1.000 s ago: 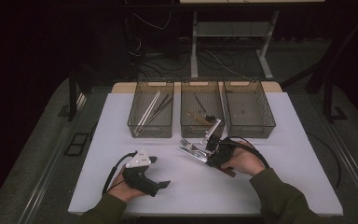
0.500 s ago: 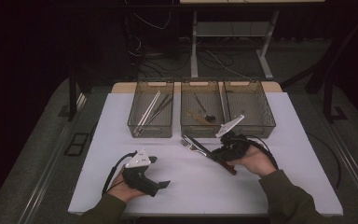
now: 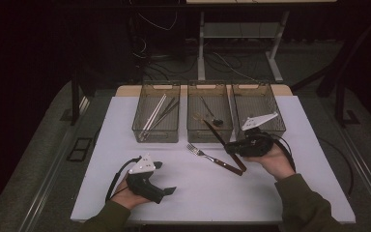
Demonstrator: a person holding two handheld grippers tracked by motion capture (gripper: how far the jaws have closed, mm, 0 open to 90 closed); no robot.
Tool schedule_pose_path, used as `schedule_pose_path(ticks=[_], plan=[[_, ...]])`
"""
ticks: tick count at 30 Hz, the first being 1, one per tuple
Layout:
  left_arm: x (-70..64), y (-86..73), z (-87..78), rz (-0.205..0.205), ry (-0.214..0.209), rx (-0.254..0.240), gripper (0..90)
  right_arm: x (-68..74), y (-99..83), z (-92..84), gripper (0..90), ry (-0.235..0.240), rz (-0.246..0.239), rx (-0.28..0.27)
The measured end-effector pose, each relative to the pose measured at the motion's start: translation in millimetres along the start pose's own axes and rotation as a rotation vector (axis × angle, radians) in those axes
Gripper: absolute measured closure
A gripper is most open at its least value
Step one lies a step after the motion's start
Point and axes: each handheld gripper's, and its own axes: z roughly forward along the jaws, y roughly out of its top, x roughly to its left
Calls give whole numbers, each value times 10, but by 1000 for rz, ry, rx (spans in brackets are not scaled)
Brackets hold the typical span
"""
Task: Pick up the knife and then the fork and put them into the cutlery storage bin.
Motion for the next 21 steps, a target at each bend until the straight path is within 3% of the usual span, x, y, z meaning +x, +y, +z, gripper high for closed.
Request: schedule_pose_path(ticks=[10,21], plan=[[0,-1,3,-3,2,1,0,-132,-17,-266,777,-52,46,-145],[7,-2,6,-2,11,1,0,-287,-31,-521,778,-145,73,-246]])
